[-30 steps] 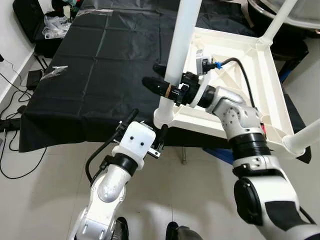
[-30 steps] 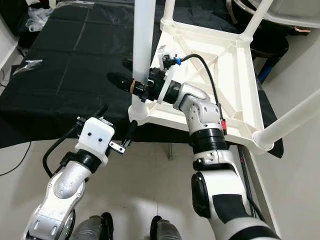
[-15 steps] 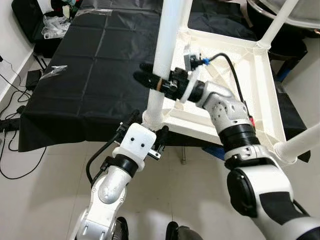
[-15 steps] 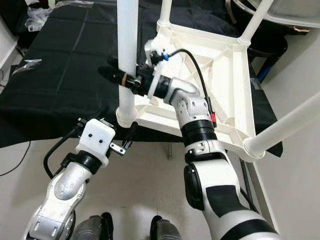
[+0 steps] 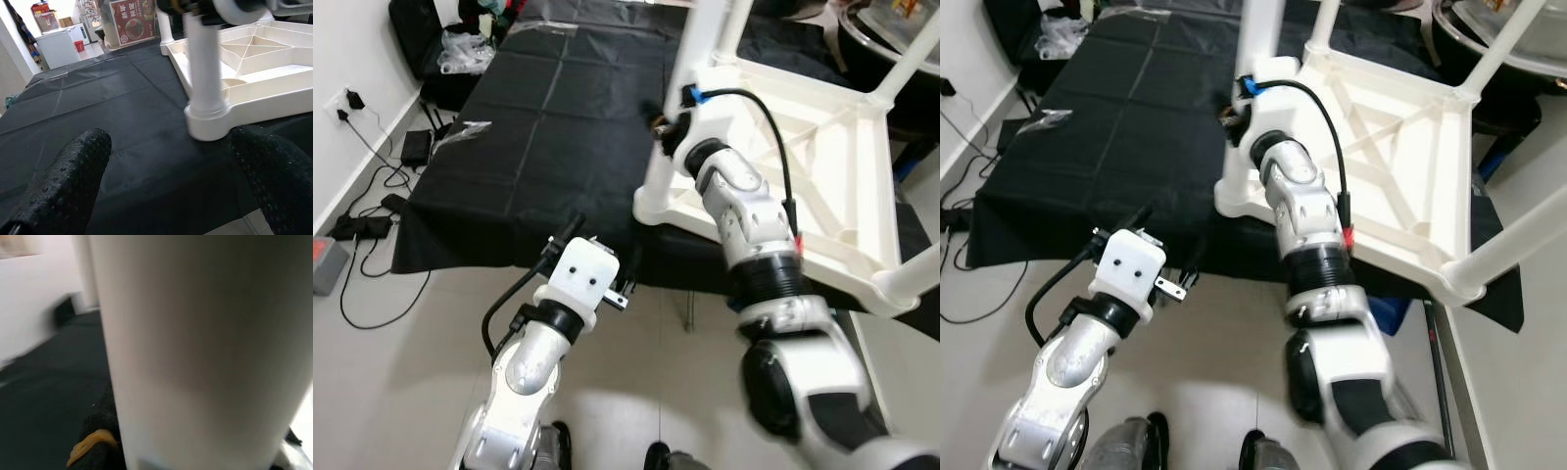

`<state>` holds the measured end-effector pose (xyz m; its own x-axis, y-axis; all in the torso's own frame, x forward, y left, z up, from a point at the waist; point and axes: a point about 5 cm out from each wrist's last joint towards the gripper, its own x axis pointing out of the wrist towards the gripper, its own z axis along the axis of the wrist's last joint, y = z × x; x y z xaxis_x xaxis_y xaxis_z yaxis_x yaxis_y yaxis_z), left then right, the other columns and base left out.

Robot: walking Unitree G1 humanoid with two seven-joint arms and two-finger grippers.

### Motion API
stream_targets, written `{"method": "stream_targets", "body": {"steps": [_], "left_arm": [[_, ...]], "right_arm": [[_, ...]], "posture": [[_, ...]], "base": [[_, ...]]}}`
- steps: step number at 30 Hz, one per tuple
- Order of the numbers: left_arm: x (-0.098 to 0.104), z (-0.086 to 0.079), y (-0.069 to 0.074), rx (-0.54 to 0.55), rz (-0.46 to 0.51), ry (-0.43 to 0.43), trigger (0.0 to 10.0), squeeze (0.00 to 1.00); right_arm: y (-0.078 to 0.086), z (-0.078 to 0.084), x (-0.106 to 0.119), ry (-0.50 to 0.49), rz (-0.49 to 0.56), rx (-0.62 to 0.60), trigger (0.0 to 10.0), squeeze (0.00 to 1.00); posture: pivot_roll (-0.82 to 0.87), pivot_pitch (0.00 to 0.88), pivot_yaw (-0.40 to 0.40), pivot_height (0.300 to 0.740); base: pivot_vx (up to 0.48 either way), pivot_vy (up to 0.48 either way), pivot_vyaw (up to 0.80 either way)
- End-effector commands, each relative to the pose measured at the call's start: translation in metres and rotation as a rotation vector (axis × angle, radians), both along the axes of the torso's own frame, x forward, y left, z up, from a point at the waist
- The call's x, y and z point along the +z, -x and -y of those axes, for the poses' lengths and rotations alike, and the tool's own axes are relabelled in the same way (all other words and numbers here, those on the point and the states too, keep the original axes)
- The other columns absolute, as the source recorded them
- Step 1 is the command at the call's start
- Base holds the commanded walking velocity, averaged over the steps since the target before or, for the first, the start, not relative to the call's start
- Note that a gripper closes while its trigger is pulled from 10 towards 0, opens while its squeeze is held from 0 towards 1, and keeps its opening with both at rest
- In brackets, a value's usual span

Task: Building children table

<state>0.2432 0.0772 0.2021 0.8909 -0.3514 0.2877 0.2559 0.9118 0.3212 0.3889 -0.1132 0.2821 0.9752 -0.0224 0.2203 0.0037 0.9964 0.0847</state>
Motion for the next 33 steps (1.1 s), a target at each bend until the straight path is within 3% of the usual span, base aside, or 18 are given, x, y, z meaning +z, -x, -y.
{"method": "stream_targets", "body": {"steps": [1,6,7,8,9,13,14,17,21,22,23,24,25,27,29,31,32,33], "left_arm": [[-0.003,0.003,0.001,-0.014,-0.008,-0.005,10.0,0.0],[-0.003,0.002,0.002,-0.015,-0.008,-0.011,10.0,0.0],[-0.003,0.001,0.002,-0.014,-0.009,-0.013,10.0,0.0],[-0.004,0.001,0.002,-0.013,-0.011,-0.014,10.0,0.0],[-0.004,0.0,0.002,-0.012,-0.012,-0.013,10.0,0.0],[-0.004,0.0,0.002,-0.011,-0.012,-0.013,10.0,0.0],[-0.004,0.001,0.002,-0.011,-0.012,-0.012,10.0,0.0],[-0.005,0.001,0.002,-0.005,-0.014,-0.007,10.0,0.0],[-0.005,0.001,0.002,-0.004,-0.015,-0.009,10.0,0.0],[-0.005,0.001,0.002,-0.004,-0.015,-0.011,10.0,0.0],[-0.005,0.001,0.002,-0.004,-0.015,-0.011,10.0,0.0],[-0.005,0.001,0.002,-0.003,-0.015,-0.012,10.0,0.0],[-0.005,0.001,0.002,-0.003,-0.015,-0.012,10.0,0.0],[-0.006,0.0,0.002,-0.002,-0.014,-0.013,10.0,0.0],[-0.006,0.0,0.002,-0.002,-0.014,-0.013,10.0,0.0],[-0.006,0.0,0.002,-0.004,-0.01,-0.016,10.0,0.0],[-0.005,0.001,0.002,-0.006,-0.008,-0.016,10.0,0.0],[-0.005,0.001,0.002,-0.006,-0.008,-0.016,10.0,0.0]], "right_arm": [[0.003,0.021,-0.017,-0.026,-0.067,-0.165,0.0,0.0],[0.014,0.003,-0.017,-0.083,-0.05,-0.194,0.0,0.0],[0.013,-0.01,-0.017,-0.144,-0.057,-0.123,2.7,0.0],[0.011,-0.025,-0.014,-0.16,-0.04,-0.013,10.0,0.0],[0.01,-0.036,-0.01,-0.16,-0.021,0.088,10.0,0.0],[0.011,-0.043,-0.008,-0.156,-0.013,0.139,10.0,0.0],[0.009,-0.041,-0.007,-0.142,-0.003,0.147,10.0,1.0],[0.004,-0.025,-0.005,-0.089,0.016,0.126,10.0,1.0],[0.002,-0.024,-0.003,-0.073,0.021,0.206,10.0,1.0],[0.004,-0.027,-0.002,-0.03,0.037,0.407,10.0,0.0],[0.004,-0.027,-0.002,-0.03,0.037,0.407,10.0,0.0],[0.006,-0.023,-0.002,0.016,0.054,0.55,10.0,0.0],[0.006,-0.023,-0.002,0.016,0.054,0.55,10.0,0.0],[0.014,-0.009,0.004,0.021,0.091,0.836,10.0,0.0],[0.014,-0.009,0.004,0.021,0.091,0.836,10.0,0.0],[0.018,-0.004,0.007,0.021,0.105,0.959,10.0,0.0],[0.022,-0.003,0.009,0.025,0.111,1.086,10.0,0.0],[0.022,-0.003,0.009,0.025,0.111,1.086,10.0,0.0]], "posture": [[0.18,0.209,-0.079,0.74],[0.18,0.212,-0.079,0.74],[0.19,0.211,-0.078,0.74],[0.18,0.211,-0.078,0.74],[0.18,0.212,-0.081,0.74],[0.18,0.212,-0.081,0.74],[0.18,0.211,-0.082,0.74],[0.18,0.211,-0.085,0.74],[0.18,0.211,-0.085,0.74],[0.19,0.202,-0.091,0.74],[0.19,0.202,-0.091,0.74],[0.19,0.199,-0.089,0.74],[0.19,0.199,-0.089,0.74],[0.19,0.192,-0.09,0.74],[0.19,0.192,-0.09,0.74],[0.19,0.187,-0.088,0.74],[0.2,0.183,-0.09,0.74],[0.2,0.183,-0.09,0.74]], "base": [[0.0,0.0,0.0],[0.0,0.0,0.0],[0.0,0.0,0.0],[0.0,0.0,0.0],[0.0,0.0,0.0],[0.0,0.0,0.0],[0.0,0.0,0.0],[0.0,0.0,0.0],[0.0,0.0,0.0],[0.0,0.0,0.0],[0.0,0.0,0.0],[0.0,0.0,0.0],[0.0,0.0,0.0],[0.0,0.0,0.0],[0.0,0.0,0.0],[0.0,0.0,0.0],[0.0,0.0,0.0],[0.0,0.0,0.0]]}}
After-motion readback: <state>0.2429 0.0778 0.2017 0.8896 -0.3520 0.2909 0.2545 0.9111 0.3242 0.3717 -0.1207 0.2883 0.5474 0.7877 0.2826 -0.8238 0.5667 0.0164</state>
